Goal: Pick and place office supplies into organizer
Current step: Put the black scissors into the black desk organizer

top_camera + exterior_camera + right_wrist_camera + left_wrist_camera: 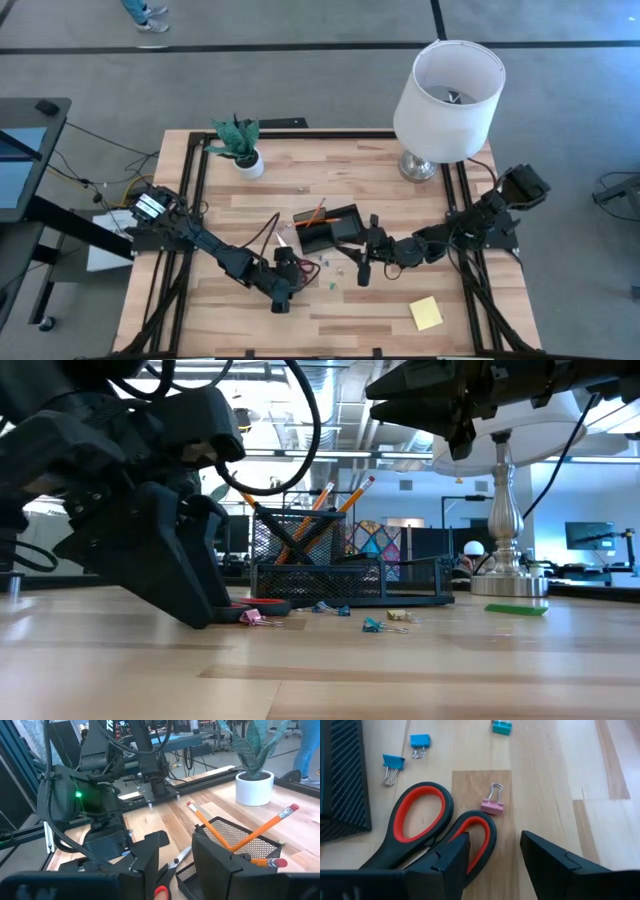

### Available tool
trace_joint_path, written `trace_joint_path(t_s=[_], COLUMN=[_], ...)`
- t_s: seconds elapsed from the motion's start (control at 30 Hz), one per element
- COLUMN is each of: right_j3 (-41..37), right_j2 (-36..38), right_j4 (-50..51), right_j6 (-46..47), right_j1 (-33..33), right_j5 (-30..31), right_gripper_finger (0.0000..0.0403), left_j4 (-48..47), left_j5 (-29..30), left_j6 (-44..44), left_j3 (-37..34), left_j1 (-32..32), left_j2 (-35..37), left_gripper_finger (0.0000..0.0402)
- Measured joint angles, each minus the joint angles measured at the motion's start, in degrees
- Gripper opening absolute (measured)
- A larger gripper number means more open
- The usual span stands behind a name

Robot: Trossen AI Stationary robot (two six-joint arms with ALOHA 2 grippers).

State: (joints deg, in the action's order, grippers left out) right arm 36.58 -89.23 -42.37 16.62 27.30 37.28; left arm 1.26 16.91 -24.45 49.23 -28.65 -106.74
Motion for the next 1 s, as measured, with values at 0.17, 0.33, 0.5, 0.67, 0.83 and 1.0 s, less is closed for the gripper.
trace_joint_path(t_s=[0.17, 0.33, 0.5, 0.67, 0.83, 1.0], right_j3=[0.00, 0.00, 0.00, 0.00, 0.00, 0.00], right_j2=[0.00, 0.00, 0.00, 0.00, 0.00, 0.00], right_j4=[0.37, 0.40, 0.41, 0.39, 0.39, 0.39], right_j6=[1.44, 1.79, 1.79, 1.82, 1.84, 1.86], right_j1=[0.40, 1.61, 2.78, 3.48, 3.59, 3.59], right_j5=[0.00, -0.02, -0.01, 0.00, 0.00, 0.02], right_gripper_finger=[0.0113, 0.0113, 0.0113, 0.0113, 0.0113, 0.0113], left_j4=[0.49, 1.68, 3.92, 4.18, 4.61, 5.33], left_j5=[0.53, 3.57, 4.42, 5.63, 6.10, 6.61], left_j6=[-6.42, -14.07, -14.39, -13.84, -14.10, -14.12], left_j3=[-0.50, -2.28, -3.69, -3.74, -3.77, -3.87], left_j1=[0.20, -0.18, -0.11, -0.15, -0.29, -0.61], left_j2=[-0.07, -0.04, 0.04, 0.02, -0.02, -0.11], left_gripper_finger=[0.0172, 0.0121, 0.0058, 0.0024, 0.0018, 0.0020])
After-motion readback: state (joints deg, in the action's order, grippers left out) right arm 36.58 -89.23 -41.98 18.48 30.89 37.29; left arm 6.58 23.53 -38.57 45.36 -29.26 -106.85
